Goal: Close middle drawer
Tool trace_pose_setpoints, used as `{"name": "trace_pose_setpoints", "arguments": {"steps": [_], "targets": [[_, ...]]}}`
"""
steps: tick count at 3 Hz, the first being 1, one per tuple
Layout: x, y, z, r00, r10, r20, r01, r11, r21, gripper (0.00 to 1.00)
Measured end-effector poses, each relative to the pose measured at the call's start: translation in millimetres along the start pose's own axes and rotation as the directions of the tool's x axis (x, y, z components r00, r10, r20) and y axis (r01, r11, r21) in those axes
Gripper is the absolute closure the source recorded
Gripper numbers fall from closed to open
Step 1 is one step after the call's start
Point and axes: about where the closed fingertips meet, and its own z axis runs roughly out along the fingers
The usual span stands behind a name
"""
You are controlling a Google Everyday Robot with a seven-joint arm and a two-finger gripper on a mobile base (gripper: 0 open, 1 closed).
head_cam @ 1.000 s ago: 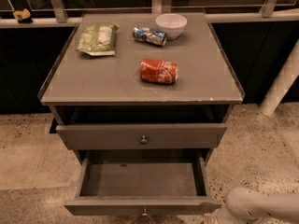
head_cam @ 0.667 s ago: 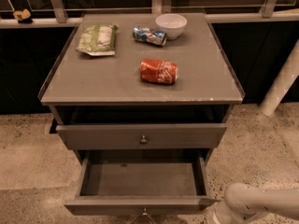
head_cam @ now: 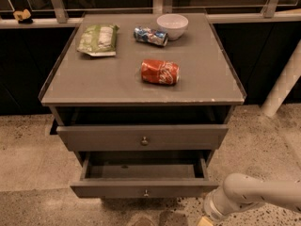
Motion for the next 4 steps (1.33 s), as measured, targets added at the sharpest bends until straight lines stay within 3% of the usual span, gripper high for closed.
{"name": "trace_pose_setpoints", "arguments": {"steps": [2, 3, 4], "targets": [[-10.2, -12.9, 13.6, 1.000, 0.000, 0.013, -0.001, 1.0000, 0.008, 0.00], [-23.5, -25.0, 22.2, 0.999, 0.004, 0.033, -0.004, 0.9998, 0.019, 0.00], [-50.7, -50.9, 26.0, 0.997, 0.011, 0.080, -0.016, 0.9980, 0.061, 0.00]]}}
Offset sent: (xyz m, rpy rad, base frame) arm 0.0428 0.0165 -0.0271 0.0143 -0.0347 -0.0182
